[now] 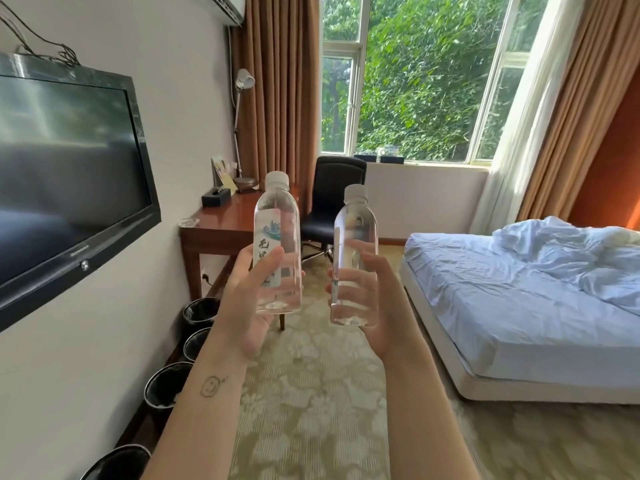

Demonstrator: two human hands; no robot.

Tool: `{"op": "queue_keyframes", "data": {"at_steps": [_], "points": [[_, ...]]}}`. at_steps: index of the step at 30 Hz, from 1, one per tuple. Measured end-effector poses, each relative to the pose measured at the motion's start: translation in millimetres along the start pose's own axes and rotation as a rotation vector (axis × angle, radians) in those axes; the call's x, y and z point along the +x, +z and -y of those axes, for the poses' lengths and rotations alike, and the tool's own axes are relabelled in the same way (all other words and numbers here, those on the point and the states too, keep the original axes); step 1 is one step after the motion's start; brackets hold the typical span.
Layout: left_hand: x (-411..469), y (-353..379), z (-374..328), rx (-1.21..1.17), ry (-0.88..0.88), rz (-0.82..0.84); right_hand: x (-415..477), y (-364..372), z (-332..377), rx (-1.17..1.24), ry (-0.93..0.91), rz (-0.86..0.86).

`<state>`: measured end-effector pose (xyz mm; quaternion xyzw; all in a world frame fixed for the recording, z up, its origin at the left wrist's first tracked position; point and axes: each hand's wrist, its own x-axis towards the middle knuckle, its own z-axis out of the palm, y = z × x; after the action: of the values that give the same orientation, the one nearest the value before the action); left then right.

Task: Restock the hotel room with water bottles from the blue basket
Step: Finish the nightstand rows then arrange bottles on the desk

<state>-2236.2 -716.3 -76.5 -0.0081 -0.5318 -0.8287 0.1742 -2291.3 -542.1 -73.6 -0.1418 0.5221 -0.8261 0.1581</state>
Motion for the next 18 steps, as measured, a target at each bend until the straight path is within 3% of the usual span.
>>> {"op": "queue_keyframes", "data": {"at_steps": [5, 11, 18], "points": [[33.3, 4.2, 17.2, -0.009, -0.009, -0.017, 30.8, -15.3, -2.4, 0.097, 0.111, 0.024], [82.8, 17.9, 42.3, 0.036, -0.002, -0.064, 85.2, -45.0, 3.2, -0.062, -0.025, 0.037], [163.7, 51.5, 73.9, 0.042, 0.044, -0.123, 165.0, -89.8, 24.4, -0.095, -0.044, 0.116]]}}
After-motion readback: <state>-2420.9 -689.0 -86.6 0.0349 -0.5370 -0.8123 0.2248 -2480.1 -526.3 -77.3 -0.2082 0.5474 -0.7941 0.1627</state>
